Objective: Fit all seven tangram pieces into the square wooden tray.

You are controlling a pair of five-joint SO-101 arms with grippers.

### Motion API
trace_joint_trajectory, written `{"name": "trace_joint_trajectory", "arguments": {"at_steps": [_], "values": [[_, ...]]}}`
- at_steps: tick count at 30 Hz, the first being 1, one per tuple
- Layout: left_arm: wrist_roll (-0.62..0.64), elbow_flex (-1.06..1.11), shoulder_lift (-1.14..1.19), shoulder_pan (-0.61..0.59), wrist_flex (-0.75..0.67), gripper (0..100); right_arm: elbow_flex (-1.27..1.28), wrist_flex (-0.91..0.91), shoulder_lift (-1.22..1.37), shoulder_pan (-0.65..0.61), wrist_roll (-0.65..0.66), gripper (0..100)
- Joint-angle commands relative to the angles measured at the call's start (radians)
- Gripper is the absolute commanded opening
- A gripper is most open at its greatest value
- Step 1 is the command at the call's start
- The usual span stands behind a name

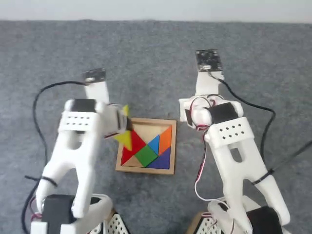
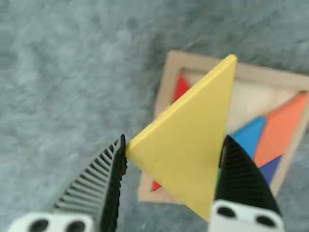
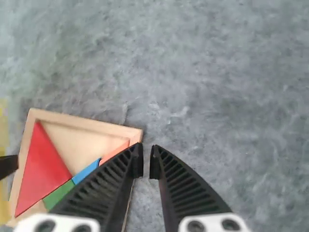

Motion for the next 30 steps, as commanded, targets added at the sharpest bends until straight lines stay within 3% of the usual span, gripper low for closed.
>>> {"name": "trace_joint_trajectory", "arguments": {"at_steps": [1, 11, 30], "values": [[0.109, -0.039, -0.048, 0.124, -0.097, 19, -0.008, 0.008, -0.047, 0.033, -0.02, 4.8], [0.238, 0.064, -0.048, 0.196, -0.296, 19, -0.009, 0.008, -0.047, 0.033, -0.02, 4.8], [0.213, 0.137, -0.048, 0.187, -0.298, 15, -0.009, 0.008, -0.044, 0.031, -0.02, 4.8]]}}
